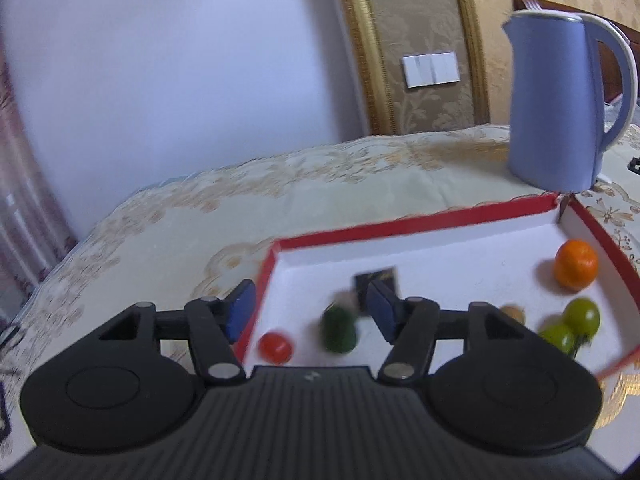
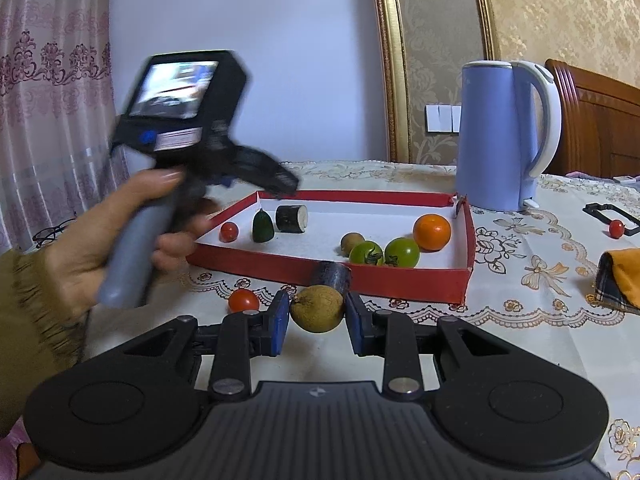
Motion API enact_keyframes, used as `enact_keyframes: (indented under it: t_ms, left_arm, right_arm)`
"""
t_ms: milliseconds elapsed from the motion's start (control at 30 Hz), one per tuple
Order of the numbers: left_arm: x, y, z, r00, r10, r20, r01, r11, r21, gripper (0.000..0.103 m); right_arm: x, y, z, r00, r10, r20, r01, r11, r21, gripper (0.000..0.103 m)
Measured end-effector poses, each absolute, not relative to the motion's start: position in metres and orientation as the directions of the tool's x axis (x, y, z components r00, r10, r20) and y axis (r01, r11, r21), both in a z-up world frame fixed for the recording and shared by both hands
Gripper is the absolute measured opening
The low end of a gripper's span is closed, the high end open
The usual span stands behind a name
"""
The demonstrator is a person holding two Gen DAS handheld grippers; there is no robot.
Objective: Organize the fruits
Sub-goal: 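Drop the black eggplant piece into the box with the left tool while the right holds the kiwi, then lower the brown kiwi into the red box and open the right tool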
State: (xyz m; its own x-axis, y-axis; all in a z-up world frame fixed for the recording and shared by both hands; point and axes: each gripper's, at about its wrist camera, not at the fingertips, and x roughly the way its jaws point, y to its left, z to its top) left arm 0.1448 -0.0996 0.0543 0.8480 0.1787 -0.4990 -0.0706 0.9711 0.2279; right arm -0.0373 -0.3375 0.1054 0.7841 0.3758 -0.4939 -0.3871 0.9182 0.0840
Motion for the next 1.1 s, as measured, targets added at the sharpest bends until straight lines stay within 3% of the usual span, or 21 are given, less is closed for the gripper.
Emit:
enact_keyframes:
  t_ms: [67, 167, 300, 433, 767, 1100]
  left_arm:
    - [0.133, -0.088, 0.053, 0.839, 0.184, -0.512, -0.082, 0.973, 0.216, 0.06]
    - [0.109, -0.068, 0.047, 0.833, 0.187, -0.52, -0.109, 0.978, 0.177, 0.077]
    - [0.081, -0.051, 0.033, 0.837, 0.208, -0.507, -0.143, 0.976, 0.165, 0.08]
    - [0.065, -0.038, 0.024, 0.839, 0.195, -0.508, -0.149, 0.98, 0.13, 0.093]
    - [0.064, -0.026, 0.007, 0.829, 0.211, -0.518, -0.16, 0.977, 0.141, 0.094]
    - [0.066, -0.021, 0.004, 0.82, 0.197, -0.537, -0.158, 0.98, 0.118, 0.097]
  right_arm:
    - [-0.037, -0.337, 0.106, 0.787, 0.375, -0.49, -0.386, 0.919, 0.084, 0.03]
    - [-0.036, -0.336, 0.109, 0.799, 0.374, -0.47, -0.38, 0.921, 0.087, 0.03]
    - [-0.03, -0.333, 0.114, 0.807, 0.365, -0.464, -0.377, 0.924, 0.071, 0.03]
    - [-0.022, -0.328, 0.118, 0.811, 0.356, -0.464, -0.376, 0.925, 0.052, 0.03]
    - [0.0, -0.313, 0.122, 0.815, 0.354, -0.459, -0.389, 0.921, 0.02, 0.03]
    - [0.074, -0.314, 0.12, 0.827, 0.276, -0.49, -0.308, 0.951, 0.017, 0.03]
